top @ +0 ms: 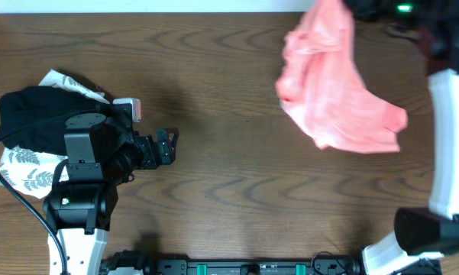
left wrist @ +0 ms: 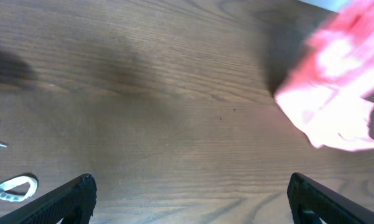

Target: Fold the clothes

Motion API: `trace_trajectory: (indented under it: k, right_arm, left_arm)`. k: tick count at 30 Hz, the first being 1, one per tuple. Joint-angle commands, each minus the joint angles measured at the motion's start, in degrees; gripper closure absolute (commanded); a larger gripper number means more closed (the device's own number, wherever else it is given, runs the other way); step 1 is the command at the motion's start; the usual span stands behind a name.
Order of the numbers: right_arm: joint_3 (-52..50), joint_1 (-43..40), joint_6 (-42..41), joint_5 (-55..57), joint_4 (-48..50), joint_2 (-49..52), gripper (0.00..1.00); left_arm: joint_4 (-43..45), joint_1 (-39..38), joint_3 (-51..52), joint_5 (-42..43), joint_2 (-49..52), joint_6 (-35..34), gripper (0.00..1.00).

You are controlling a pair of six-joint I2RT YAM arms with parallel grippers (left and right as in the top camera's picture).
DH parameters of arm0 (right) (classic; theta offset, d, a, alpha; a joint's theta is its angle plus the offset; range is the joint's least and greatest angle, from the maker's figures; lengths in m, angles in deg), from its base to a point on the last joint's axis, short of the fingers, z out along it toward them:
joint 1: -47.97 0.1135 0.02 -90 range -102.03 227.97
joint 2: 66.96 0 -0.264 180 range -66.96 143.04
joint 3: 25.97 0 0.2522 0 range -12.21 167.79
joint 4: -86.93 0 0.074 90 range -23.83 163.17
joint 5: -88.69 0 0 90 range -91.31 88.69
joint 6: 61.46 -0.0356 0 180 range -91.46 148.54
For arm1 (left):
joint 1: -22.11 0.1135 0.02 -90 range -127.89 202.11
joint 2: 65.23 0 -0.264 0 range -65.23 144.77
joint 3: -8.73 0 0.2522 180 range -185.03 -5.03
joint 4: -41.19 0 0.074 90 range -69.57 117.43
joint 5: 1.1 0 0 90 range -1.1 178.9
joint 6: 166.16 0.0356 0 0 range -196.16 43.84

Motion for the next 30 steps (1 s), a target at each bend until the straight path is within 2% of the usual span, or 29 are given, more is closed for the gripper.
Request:
trace_trajectory:
  k: [1, 3, 6, 10, 16, 18, 20, 25, 30]
  right_arm:
    - [0.7, 3.7, 5.3, 2.5, -0.8, 0.8, 0.94]
    - [0.7, 5.5, 6.6, 3.8, -2.0, 1.5, 0.98]
    - [0.7, 8.1, 9.2, 4.2, -3.6, 1.6, 0.98]
    - [0.7, 11.0, 9.6, 9.5, -5.8, 1.2, 0.93]
    - [0.7, 10.6, 6.8, 26.1, -13.3, 1.4, 0.48]
    - [0.7, 9.4, 5.3, 31.2, -17.1, 1.9, 0.35]
    - [0.5, 8.1, 5.0, 34.3, -20.9, 2.8, 0.28]
    - [-3.3, 7.3, 5.0, 38.2, -25.7, 6.9, 0.25]
    - [-10.5, 7.0, 5.2, 41.4, -24.3, 12.9, 0.27]
  left_arm:
    - [0.2, 0.2, -1.0, 0.4, 0.0, 1.0, 0.02]
    - [0.1, 0.2, -1.0, 0.4, 0.0, 0.4, 0.02]
    - [0.2, 0.3, -1.0, 0.4, 0.0, -5.4, 0.02]
    - [2.4, 0.2, -1.0, 0.4, 0.0, -11.8, 0.02]
    - [3.0, 0.3, -1.0, -0.3, 0.0, -12.6, 0.02]
    - [3.2, 0.2, -1.0, -0.3, 0.4, -12.6, 0.02]
    - [3.1, 0.2, -1.0, -0.3, 1.3, -12.6, 0.02]
    - [2.0, 0.2, -1.0, -0.2, 4.7, -12.6, 0.02]
    - [1.0, 0.2, -1.0, 0.0, 8.4, -12.7, 0.02]
